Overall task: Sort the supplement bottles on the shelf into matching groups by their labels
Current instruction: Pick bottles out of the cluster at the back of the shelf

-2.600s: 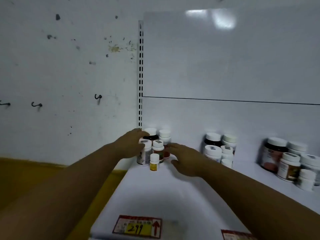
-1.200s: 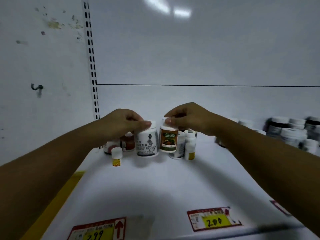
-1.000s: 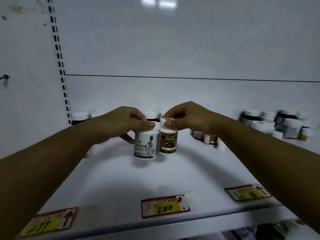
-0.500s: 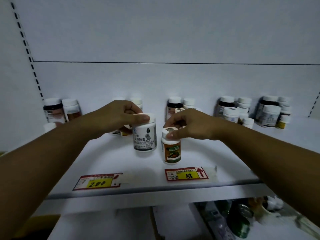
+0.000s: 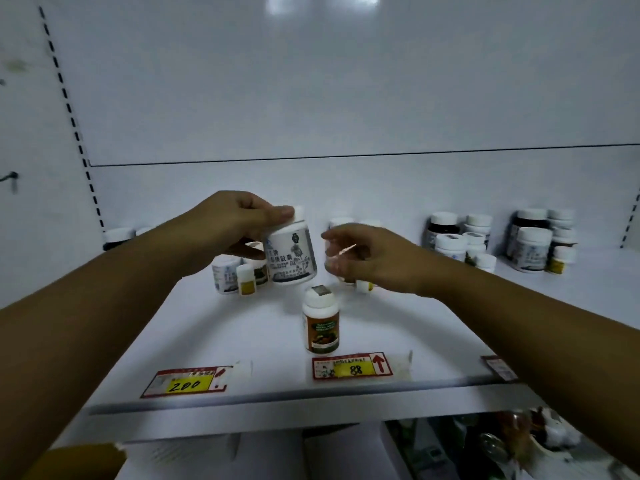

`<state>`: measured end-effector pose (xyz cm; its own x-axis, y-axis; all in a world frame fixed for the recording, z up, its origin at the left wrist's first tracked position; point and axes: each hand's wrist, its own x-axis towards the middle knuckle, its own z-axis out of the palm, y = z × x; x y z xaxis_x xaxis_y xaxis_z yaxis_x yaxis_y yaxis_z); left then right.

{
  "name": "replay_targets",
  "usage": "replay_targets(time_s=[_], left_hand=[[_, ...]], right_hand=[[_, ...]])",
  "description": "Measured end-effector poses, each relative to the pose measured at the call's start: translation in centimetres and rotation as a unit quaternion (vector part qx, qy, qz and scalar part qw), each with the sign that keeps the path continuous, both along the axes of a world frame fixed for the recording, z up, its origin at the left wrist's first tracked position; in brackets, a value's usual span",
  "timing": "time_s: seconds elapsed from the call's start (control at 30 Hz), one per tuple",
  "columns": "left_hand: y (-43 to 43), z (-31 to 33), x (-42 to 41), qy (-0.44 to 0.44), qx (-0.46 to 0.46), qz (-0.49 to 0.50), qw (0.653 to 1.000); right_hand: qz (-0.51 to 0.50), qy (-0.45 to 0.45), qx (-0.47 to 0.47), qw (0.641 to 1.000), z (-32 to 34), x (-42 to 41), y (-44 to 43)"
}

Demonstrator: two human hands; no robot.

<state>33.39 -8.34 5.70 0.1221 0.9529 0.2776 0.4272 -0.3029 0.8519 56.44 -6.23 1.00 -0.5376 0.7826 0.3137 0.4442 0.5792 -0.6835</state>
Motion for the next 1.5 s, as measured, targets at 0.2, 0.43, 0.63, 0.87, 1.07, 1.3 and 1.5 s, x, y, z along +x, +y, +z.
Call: replay_targets(time_s=[0.2,0.43,0.63,0.87,1.07,1.3,1.5], left_hand=[[-0.1,0.2,9.2,0.033,0.002,-0.029,0.999],[1.5,-3.8,17.9,0.012,-0.026,-0.081,0.996],[1.9,-6.6,22.1,0.053,-0.044,-0.108,0.992],[2.4,-7.7,23.0,0.092,-0.070,-0.104,0.988],[2.1,-4.2,19.6,0.203,0.048,-0.085,0.974],[3.1,0.5,5.9,0.271,0.097,0.052,0.956],[4.1,1.1,-6.2,0.321,0.077,0.119,0.936]], right_hand=[[-0.085,0.006,0.098,0.992,3.7,4.6,-2.9],[-0.177,-0.003,0.033,0.984,1.3,12.6,-3.6],[-0.210,-0.059,-0.005,0.976,-1.2,16.5,-3.3],[-0.201,-0.071,-0.030,0.977,-2.9,17.4,-2.9],[-0.214,-0.032,0.052,0.975,-0.3,16.3,-1.9],[-0.127,-0.044,0.118,0.984,2.7,4.1,1.0],[-0.044,-0.128,0.157,0.978,4.3,-8.6,3.3]])
